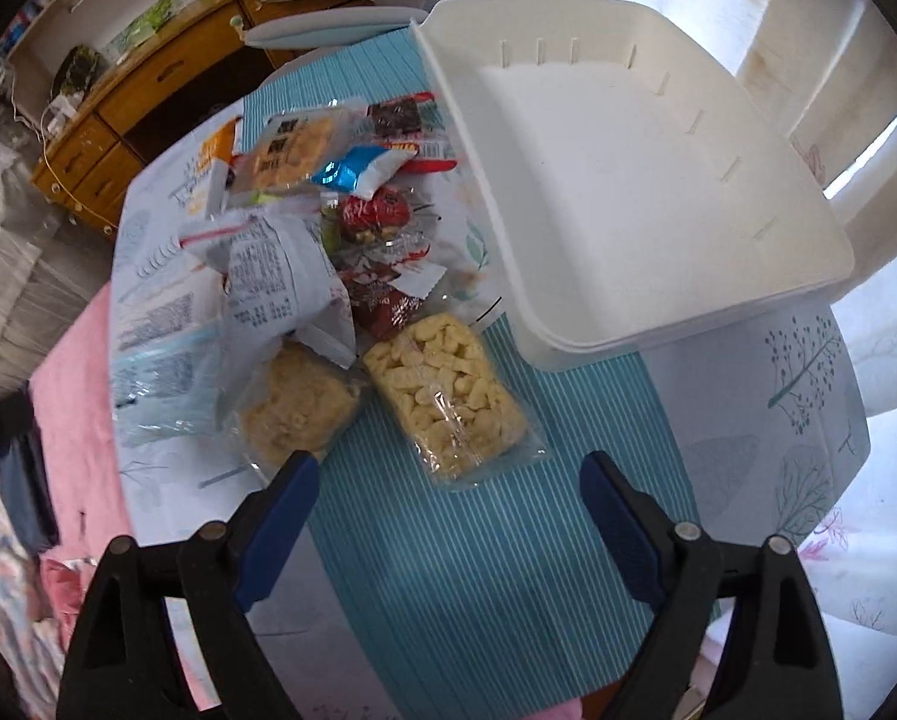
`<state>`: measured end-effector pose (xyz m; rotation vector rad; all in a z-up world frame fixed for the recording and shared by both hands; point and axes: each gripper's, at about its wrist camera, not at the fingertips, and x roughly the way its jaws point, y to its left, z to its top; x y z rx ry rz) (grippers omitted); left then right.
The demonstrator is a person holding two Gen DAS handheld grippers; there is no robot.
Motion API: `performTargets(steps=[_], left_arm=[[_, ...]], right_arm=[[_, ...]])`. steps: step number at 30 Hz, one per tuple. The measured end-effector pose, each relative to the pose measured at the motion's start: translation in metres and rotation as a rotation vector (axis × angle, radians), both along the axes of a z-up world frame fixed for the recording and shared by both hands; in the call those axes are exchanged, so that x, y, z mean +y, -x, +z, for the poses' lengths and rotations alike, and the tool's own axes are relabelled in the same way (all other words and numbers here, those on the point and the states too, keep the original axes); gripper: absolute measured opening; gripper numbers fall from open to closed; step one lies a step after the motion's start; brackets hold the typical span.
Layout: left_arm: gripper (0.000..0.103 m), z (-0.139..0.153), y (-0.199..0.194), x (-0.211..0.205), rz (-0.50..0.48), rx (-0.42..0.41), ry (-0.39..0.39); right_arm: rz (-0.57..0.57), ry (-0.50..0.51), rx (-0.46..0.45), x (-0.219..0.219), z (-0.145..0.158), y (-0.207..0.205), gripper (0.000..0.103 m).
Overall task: Organize snacks
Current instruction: 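Grasp the light-blue wet-wipe pack with the left tool while the right tool grasps a clear bag of yellow snacks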
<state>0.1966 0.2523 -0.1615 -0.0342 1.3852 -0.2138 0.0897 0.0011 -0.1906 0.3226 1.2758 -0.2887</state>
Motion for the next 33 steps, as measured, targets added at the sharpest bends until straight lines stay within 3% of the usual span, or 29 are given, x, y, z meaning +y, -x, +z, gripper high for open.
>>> performTargets(steps=[12,19,28,33], left_arm=[[0.102,-0.072,-0.062,-0.017,-0.047,0.109,-0.093],[0.102,-0.114,-0.079,-0.024,-0.033,0.199,-0.097],[0.103,-0.131,-0.084,-0.035,-0.046,0.166,-0.199],[0.103,-0.133,-0.087,-0.037,-0.021,0.137,-0.201]], right_arm=[[0.040,0.107,0.018,0.012,-0.038,-0.013,0.085],[0.060,0.122,0.042,0.013,-0.052,-0.017,0.078],[0.080,0.127,0.037,0.012,-0.057,-0.025,0.077],[0.104,0.150,0.035,0.014,-0.064,-0.030,0.074]])
